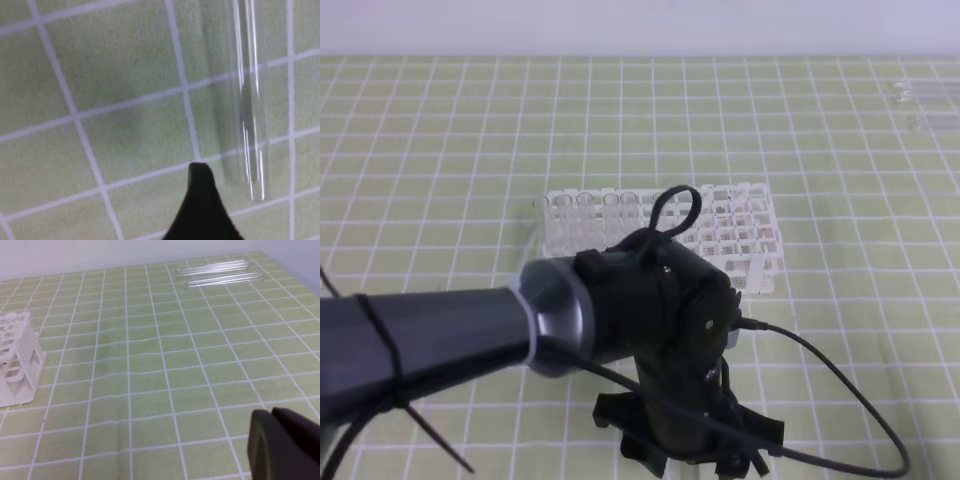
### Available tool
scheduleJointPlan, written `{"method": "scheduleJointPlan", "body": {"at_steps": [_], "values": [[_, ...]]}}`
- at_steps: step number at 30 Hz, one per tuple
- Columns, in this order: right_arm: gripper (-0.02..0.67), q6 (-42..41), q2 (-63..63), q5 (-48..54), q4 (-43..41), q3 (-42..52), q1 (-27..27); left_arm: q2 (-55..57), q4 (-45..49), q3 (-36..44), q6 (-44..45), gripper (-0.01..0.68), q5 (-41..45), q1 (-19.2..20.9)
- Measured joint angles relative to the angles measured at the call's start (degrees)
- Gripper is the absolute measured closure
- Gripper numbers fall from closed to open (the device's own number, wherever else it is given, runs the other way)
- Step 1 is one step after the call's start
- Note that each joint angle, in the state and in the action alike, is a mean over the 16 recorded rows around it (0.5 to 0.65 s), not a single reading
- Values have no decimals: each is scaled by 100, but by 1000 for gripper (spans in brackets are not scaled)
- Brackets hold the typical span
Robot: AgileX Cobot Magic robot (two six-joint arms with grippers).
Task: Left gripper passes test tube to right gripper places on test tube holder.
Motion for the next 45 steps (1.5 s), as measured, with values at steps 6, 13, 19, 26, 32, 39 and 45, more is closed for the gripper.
{"method": "scheduleJointPlan", "body": {"at_steps": [6,13,19,26,32,39,45], "values": [[666,0,0,0,0,0,0,169,-53,-3,-80,234,-68,1],[666,0,0,0,0,0,0,281,-102,-4,-98,268,-127,0],[666,0,0,0,0,0,0,350,-137,-4,-106,306,-154,-18],[666,0,0,0,0,0,0,458,-184,-9,-107,350,-150,-41],[666,0,0,0,0,0,0,499,-211,-12,-107,434,-131,-50],[666,0,0,0,0,0,0,460,-185,-12,-105,543,-99,-50],[666,0,0,0,0,0,0,190,97,-12,-99,588,-89,-75]]}}
